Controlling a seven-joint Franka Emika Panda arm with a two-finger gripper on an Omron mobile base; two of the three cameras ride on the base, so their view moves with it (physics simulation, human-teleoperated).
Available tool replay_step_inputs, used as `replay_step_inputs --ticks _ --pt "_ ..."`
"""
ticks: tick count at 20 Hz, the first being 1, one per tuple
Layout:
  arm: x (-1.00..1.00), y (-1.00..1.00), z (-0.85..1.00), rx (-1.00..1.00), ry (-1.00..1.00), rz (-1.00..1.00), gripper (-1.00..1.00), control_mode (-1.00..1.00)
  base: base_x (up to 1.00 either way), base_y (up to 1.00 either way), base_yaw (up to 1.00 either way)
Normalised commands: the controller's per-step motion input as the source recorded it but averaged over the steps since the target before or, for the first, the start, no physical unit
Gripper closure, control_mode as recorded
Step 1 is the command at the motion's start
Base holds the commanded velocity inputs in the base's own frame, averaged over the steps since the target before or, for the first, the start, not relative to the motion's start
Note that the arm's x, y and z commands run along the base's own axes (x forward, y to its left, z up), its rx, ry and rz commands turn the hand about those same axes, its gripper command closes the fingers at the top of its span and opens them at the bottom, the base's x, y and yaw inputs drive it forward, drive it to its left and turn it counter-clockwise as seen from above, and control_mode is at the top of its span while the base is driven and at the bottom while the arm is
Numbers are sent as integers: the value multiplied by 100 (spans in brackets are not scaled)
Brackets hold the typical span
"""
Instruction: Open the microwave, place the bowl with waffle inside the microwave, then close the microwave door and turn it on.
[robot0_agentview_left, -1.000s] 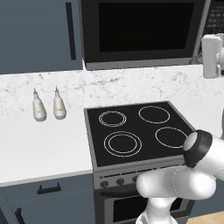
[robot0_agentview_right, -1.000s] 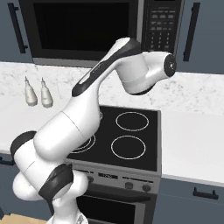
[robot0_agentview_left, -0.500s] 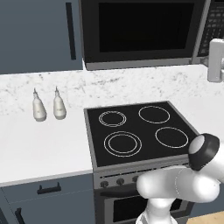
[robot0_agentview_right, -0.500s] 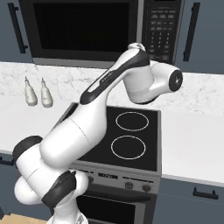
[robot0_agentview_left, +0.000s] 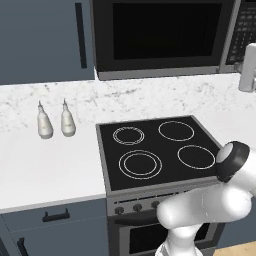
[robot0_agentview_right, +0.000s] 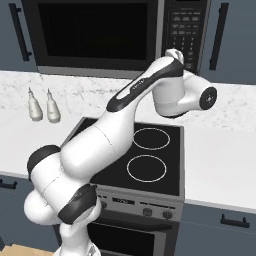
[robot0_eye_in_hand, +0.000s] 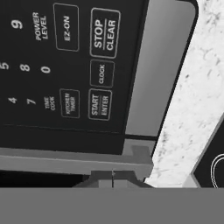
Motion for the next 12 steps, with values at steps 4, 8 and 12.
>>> replay_step_inputs --ticks 4,8,12 --pt "41 -34 0 13 -1 -6 100 -100 0 0 0" --pt "43 -28 0 13 0 -5 100 -100 0 0 0" --pt "54 -9 0 13 0 -4 100 -100 0 0 0"
